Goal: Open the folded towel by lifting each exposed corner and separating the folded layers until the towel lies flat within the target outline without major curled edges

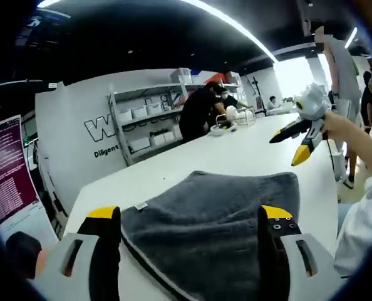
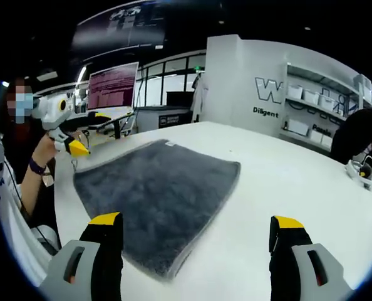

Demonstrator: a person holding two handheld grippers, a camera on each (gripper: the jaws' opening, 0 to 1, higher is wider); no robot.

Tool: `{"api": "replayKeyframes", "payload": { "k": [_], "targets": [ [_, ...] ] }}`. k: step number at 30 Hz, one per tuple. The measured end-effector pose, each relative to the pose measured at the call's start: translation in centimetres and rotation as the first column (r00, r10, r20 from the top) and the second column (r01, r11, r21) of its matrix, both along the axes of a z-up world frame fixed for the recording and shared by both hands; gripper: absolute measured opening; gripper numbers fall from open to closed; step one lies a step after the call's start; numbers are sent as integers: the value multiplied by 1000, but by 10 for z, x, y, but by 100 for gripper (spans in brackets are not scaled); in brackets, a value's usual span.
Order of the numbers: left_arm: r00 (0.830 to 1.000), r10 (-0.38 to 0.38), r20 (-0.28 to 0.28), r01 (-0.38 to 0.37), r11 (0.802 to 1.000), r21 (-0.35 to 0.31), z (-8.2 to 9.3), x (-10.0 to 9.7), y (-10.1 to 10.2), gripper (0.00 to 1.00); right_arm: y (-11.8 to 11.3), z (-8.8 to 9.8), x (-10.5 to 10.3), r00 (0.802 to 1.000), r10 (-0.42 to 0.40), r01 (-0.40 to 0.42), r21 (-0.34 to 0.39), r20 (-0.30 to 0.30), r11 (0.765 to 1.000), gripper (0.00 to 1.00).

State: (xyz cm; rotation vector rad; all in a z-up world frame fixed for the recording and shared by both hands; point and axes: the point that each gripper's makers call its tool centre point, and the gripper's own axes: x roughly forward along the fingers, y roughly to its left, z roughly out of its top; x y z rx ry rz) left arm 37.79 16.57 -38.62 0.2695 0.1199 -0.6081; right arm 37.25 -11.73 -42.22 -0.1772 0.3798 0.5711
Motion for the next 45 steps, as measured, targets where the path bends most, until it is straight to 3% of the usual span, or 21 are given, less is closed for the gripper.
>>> {"api": "replayKeyframes", "payload": {
  "k": [3, 6, 10, 16, 21, 26, 32, 37, 45],
  "targets": [
    [999, -13, -48, 7, 992, -124, -3, -8, 5, 91, -7, -5, 0, 1000, -11, 11, 8, -6, 1000, 99],
    [997, -30, -72, 11, 969, -246, -1, -16, 10, 93, -13, -9, 1, 1000, -15, 15, 20, -16, 1000, 99],
    [998, -25, -65, 6, 961, -275, -1, -26, 17, 96, -18, -10, -1, 1000, -13, 13, 25, -16, 1000, 99],
    [990, 71, -119, -93, 976, -195, -26, -42, 40, 99, -34, -8, -8, 1000, -10, 11, 30, -11, 1000, 99],
    [968, 131, -213, -166, 974, -155, -47, -59, 62, 99, -32, -22, -16, 998, 28, -28, -16, -50, 999, 99],
    [955, 225, -193, -237, 970, -45, -51, -74, 83, 99, -23, -36, -21, 994, 83, -89, -78, -71, 993, 99],
    [948, 214, -236, -229, 973, -40, -63, -80, 76, 99, -15, -38, -23, 989, 130, -132, -25, -77, 991, 98],
    [948, 201, -249, -213, 977, -25, -68, -76, 72, 99, -11, -46, -27, 982, 155, -156, -8, -107, 988, 91],
    [951, 171, -259, -191, 980, -55, -71, -67, 64, 99, 7, -55, -48, 946, 292, -299, -33, -139, 954, 75]
  ]
}}
